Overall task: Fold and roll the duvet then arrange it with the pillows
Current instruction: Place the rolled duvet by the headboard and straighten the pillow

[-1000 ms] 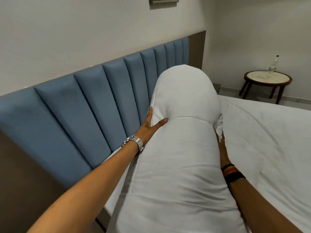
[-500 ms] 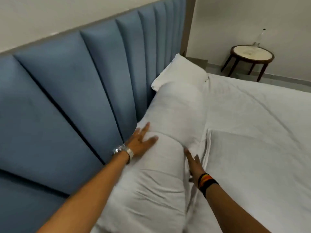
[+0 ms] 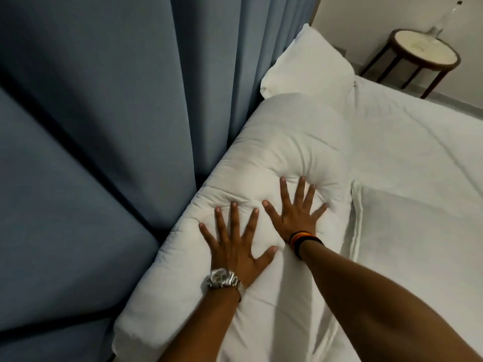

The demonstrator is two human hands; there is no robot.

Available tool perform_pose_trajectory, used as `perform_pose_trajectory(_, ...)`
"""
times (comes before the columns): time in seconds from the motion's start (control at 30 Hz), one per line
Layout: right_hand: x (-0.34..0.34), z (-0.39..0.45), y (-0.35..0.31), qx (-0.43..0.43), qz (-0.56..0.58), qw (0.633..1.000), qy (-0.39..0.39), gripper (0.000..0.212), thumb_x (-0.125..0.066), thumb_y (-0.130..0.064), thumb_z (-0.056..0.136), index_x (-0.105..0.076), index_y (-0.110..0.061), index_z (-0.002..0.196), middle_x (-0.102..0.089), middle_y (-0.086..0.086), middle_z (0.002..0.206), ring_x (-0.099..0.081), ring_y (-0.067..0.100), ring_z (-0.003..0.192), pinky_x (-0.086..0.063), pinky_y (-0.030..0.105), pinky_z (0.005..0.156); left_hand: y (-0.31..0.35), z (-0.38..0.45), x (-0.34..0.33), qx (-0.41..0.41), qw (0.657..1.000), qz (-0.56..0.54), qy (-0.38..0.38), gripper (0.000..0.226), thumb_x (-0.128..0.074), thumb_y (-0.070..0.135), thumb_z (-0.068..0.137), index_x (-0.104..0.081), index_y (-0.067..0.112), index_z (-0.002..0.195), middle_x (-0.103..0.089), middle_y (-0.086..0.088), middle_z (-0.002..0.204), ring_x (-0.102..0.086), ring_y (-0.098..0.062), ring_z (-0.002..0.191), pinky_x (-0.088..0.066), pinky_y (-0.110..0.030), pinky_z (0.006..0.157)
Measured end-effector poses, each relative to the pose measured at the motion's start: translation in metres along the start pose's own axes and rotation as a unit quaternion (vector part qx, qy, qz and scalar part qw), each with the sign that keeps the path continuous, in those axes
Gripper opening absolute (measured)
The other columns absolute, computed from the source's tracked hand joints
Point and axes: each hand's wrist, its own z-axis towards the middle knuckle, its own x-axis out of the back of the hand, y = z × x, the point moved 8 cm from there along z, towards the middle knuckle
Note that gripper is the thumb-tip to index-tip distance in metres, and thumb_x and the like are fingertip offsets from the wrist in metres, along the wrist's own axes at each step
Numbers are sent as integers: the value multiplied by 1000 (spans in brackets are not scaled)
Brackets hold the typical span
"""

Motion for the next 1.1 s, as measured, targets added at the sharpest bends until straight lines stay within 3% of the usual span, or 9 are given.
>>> perform_pose_trajectory(0.17, 17, -19, 11, 26, 60, 996, -67, 82, -14, -86, 88, 20, -51, 154, 30, -4, 166, 27, 25, 153, 12, 70, 116, 11, -9, 10, -3, 999, 2, -39, 97, -24, 93, 80, 3, 45, 161, 13, -6, 171, 8, -43, 155, 0, -78, 110)
perform_pose_trajectory(0.3, 66, -85, 55, 35, 175, 984, 14, 75, -28, -76, 95, 3, -50, 159, 14, -8, 171, 15, 15, 156, 12, 59, 121, 38, -20, 45, -8, 998, -30, -51, 90, -30, 80, 87, 1, 41, 162, 9, -8, 171, 6, -41, 156, 0, -72, 116)
perform_pose_trajectory(0.43, 99, -178, 192, -100, 206, 966, 120, 78, -36, -75, 90, -18, -45, 160, -6, 0, 171, -1, 18, 157, 3, 59, 122, 131, -42, 67, -121, 990, -65, -19, 74, -44, 56, 93, -28, 31, 161, -17, -9, 170, -11, -36, 156, -10, -63, 121)
perform_pose_trajectory(0.57, 106, -274, 344, -283, 208, 928, 125, 90, -35, -83, 80, -24, -42, 159, -7, 7, 171, -2, 25, 157, -1, 66, 120, 225, -83, 10, -172, 967, -85, -165, 71, -36, 60, 99, -17, 33, 163, -16, -8, 170, -16, -32, 156, -16, -47, 124)
perform_pose_trajectory(0.67, 93, -315, 428, -355, 273, 891, 82, 108, -38, -97, 63, -20, -49, 158, -3, 9, 171, -4, 31, 157, -10, 63, 122, 257, -106, -55, -97, 950, -76, -285, 76, -30, 77, 94, -9, 47, 160, -17, -8, 170, -19, -32, 155, -18, -46, 125)
perform_pose_trajectory(0.77, 64, -334, 468, -362, 363, 858, 6, 99, -51, -95, 67, -9, -65, 152, -2, 4, 171, -12, 33, 156, -20, 54, 123, 272, -133, -100, 44, 912, -162, -374, 88, -35, 97, 73, -5, 68, 150, -22, -2, 169, -26, -32, 152, -25, -48, 123)
perform_pose_trajectory(0.9, 44, -331, 488, -335, 443, 832, -5, 99, -62, -88, 70, -1, -72, 147, -10, 0, 171, -22, 26, 154, -28, 48, 120, 289, -153, -112, 169, 885, -277, -335, 89, -51, 89, 76, -13, 63, 153, -37, -7, 162, -41, -34, 144, -35, -42, 116)
perform_pose_trajectory(1.0, 40, -328, 500, -311, 531, 788, 15, 104, -72, -83, 67, -7, -72, 147, -34, -6, 161, -43, 18, 141, -39, 40, 114, 310, -158, -104, 191, 884, -326, -275, 90, -60, 88, 70, -30, 60, 150, -42, -3, 159, -44, -31, 143, -37, -45, 117)
perform_pose_trajectory(1.1, 59, -329, 495, -290, 592, 747, 81, 101, -80, -73, 67, -21, -64, 150, -46, -14, 153, -50, 12, 133, -43, 36, 112, 340, -160, -73, 185, 880, -386, -207, 92, -70, 83, 66, -45, 49, 148, -55, 10, 148, -56, -18, 132, -45, -37, 112)
